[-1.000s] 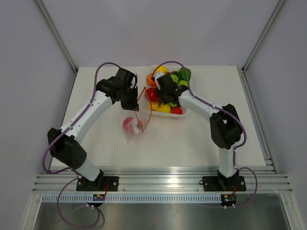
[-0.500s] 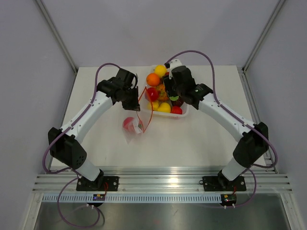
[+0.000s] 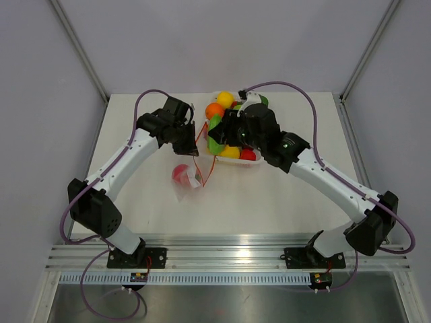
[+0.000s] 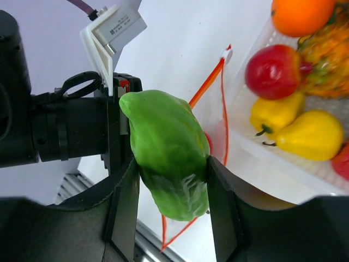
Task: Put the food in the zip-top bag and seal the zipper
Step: Place the fake vegetable in the zipper food storage bag.
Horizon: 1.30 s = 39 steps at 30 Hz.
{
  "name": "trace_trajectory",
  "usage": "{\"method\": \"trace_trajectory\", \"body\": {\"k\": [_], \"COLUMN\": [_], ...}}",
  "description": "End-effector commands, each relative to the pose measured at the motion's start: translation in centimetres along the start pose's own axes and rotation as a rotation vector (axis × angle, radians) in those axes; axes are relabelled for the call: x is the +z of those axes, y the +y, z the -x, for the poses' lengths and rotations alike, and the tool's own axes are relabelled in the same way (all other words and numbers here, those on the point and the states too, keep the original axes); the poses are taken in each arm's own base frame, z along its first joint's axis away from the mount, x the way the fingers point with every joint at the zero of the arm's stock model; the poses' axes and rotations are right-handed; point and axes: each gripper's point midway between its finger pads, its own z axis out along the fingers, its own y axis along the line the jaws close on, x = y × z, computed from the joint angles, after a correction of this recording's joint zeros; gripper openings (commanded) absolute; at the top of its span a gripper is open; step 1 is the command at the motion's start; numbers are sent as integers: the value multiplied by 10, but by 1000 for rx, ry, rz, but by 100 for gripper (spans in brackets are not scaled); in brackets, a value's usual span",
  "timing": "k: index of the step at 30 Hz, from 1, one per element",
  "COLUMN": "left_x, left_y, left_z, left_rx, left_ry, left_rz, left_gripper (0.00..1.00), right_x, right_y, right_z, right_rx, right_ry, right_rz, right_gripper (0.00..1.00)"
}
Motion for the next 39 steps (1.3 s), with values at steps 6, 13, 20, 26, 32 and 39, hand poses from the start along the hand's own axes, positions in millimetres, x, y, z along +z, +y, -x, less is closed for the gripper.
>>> {"method": "trace_trajectory", "body": {"k": [6, 13, 20, 26, 32, 39], "left_x": [-17, -21, -27, -34, -33, -36], "left_y": [-10, -12, -18, -21, -21, -21], "left_z": [9, 10, 15, 19, 21, 22], "left_rx": [3, 7, 10, 19, 20, 22], "left_ry": [-53, -60, -70, -88, -90, -96], "left_rz": [-47, -52, -72, -78, -76, -76], "left_gripper": [0, 0, 0, 0, 0, 0], "right_x": [38, 55, 66, 62, 37, 11], "right_y": [13, 2, -15, -14, -13, -25], "right_z": [-20, -48, -76, -89, -69, -42], "right_rx": [183, 178, 145, 84, 47, 9], "right_ry": [7, 53, 108, 163, 118, 12], "right_rz": [18, -46, -118, -121, -133, -195], "right_gripper": [42, 42, 45, 77, 89, 69]}}
